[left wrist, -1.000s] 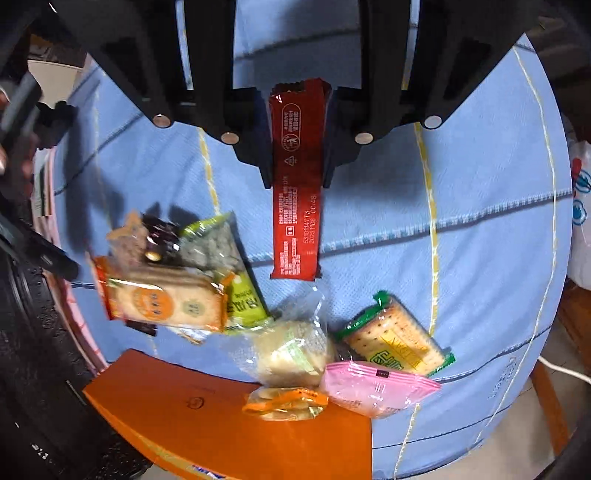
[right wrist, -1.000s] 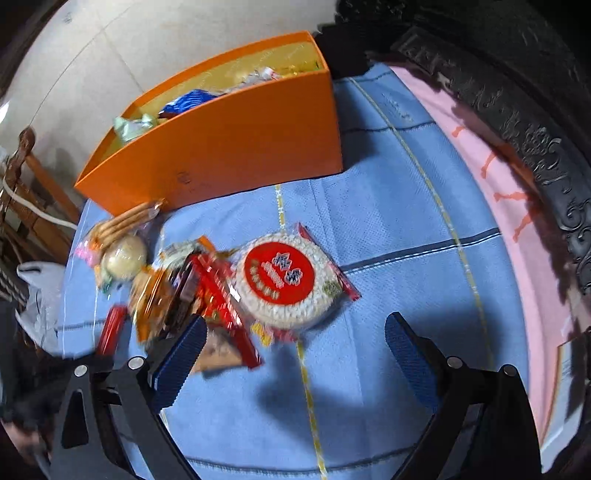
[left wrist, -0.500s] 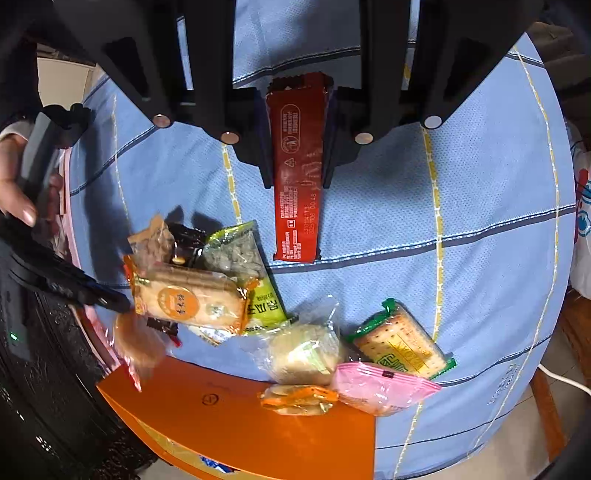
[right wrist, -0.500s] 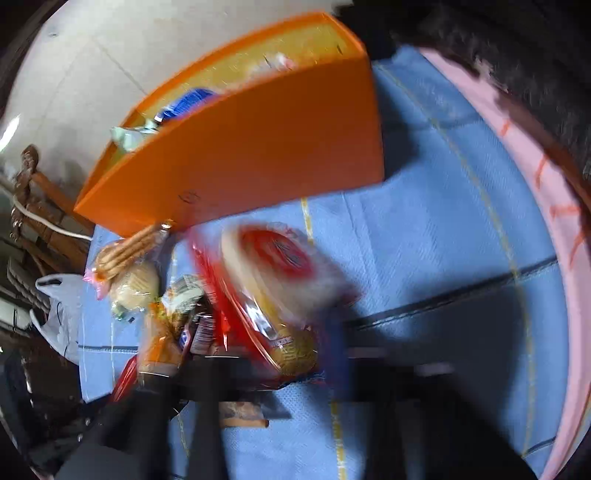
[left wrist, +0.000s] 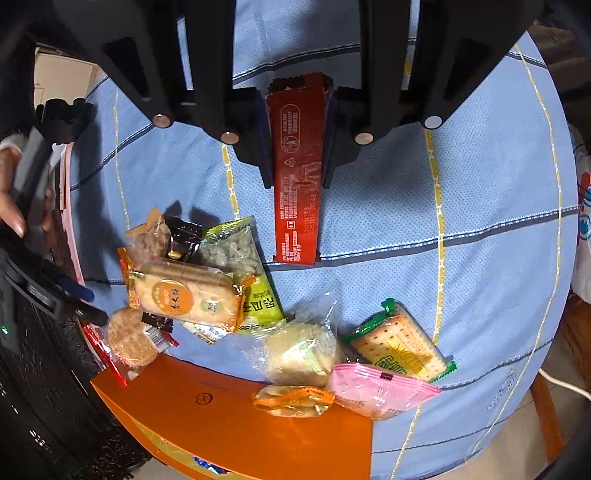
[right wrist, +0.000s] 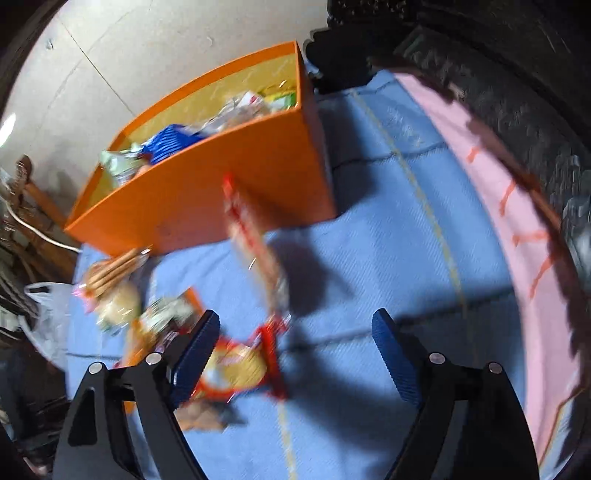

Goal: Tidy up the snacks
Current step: 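Grasp red stick packet with left tool while right tool grasps red-striped bread bag, then release red stick packet with left tool while right tool drops bread bag into box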

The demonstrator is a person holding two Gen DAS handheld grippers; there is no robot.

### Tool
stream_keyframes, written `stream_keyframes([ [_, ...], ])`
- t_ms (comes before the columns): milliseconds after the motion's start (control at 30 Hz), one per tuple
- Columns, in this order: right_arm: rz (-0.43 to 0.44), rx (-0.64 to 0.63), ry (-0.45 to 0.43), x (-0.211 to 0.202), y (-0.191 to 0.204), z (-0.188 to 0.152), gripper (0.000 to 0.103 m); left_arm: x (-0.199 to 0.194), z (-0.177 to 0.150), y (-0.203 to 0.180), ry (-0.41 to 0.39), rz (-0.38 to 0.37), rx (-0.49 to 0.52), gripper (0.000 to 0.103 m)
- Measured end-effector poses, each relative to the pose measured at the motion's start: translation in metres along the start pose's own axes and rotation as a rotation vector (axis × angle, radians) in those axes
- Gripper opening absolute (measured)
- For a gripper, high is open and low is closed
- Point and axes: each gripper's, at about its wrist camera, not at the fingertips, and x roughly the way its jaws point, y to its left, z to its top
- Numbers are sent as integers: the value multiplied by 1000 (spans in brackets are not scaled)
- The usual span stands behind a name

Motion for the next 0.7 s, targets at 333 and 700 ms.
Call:
stream_keyframes([
  [333, 87, -114, 5, -7, 38, 14, 15, -16, 6, 3, -41, 7, -3, 24],
  [700, 240, -45, -73, -73, 26, 12, 15, -35, 13, -1, -88, -10, 9, 24],
])
